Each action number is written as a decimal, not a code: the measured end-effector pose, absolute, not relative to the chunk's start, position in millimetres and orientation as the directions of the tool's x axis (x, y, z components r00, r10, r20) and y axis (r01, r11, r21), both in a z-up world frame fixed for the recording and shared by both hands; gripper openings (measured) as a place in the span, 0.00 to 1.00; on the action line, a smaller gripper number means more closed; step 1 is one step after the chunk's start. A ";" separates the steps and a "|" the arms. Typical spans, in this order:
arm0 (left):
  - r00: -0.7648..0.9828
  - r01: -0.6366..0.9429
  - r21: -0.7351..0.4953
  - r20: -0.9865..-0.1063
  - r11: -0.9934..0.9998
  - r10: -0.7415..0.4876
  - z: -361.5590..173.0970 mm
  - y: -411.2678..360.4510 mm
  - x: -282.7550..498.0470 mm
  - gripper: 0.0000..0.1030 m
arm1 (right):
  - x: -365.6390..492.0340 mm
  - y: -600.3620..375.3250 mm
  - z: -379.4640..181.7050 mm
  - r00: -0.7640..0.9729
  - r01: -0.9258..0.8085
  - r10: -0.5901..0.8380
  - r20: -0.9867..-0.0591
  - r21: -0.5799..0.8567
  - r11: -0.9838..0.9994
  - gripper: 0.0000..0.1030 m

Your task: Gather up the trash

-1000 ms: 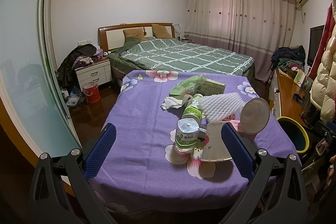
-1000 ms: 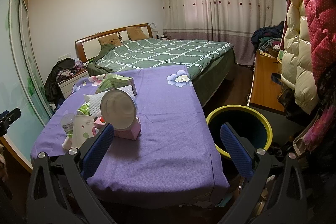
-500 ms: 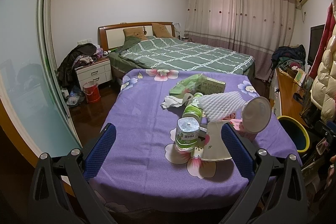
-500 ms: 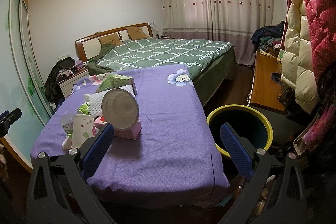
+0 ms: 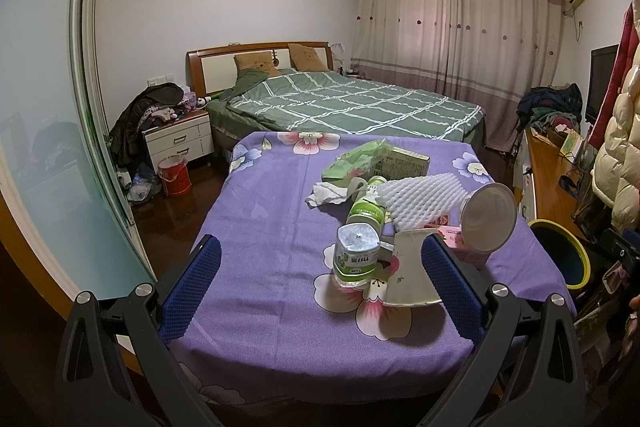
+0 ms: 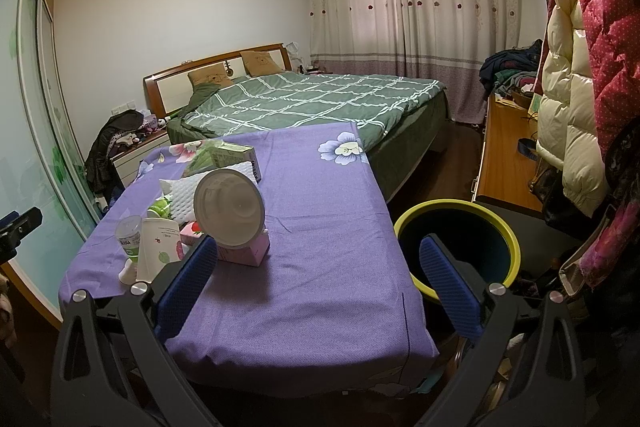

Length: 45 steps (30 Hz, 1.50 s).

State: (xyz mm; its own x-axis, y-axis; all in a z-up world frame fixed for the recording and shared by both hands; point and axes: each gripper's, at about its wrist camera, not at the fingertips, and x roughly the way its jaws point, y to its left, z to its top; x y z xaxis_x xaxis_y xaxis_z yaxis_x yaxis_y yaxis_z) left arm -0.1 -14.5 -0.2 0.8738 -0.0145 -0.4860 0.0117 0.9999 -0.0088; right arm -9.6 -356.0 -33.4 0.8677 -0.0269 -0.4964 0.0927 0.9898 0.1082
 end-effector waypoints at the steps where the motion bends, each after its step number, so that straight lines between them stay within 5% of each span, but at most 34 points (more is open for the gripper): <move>1: 0.874 0.011 -0.009 -0.486 1.000 -0.014 0.1 -14.4 0.3 0.96 | -9.5 -356.0 -33.7 0.867 0.092 -0.026 -0.497 0.109 0.990 0.94; 32: 0.864 -0.048 0.029 -0.500 0.998 0.056 -6.6 3.6 79.6 0.96 | 80.8 -283.0 -30.1 0.846 -0.098 0.121 -0.519 0.072 0.993 0.94; 45: 0.844 -0.038 0.028 -0.534 0.999 0.047 -17.5 14.6 169.6 0.96 | 205.9 -249.2 -26.1 0.747 -0.159 0.178 -0.641 0.089 0.983 0.94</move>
State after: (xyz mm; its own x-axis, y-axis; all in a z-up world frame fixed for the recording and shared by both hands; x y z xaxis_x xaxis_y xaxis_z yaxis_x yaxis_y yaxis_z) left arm 169.6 14.6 -17.5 0.8439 0.0471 -0.5344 -0.0380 0.9989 0.0279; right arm 205.9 -249.2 -26.1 0.7469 0.1785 -0.6406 -0.1590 0.9833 0.0885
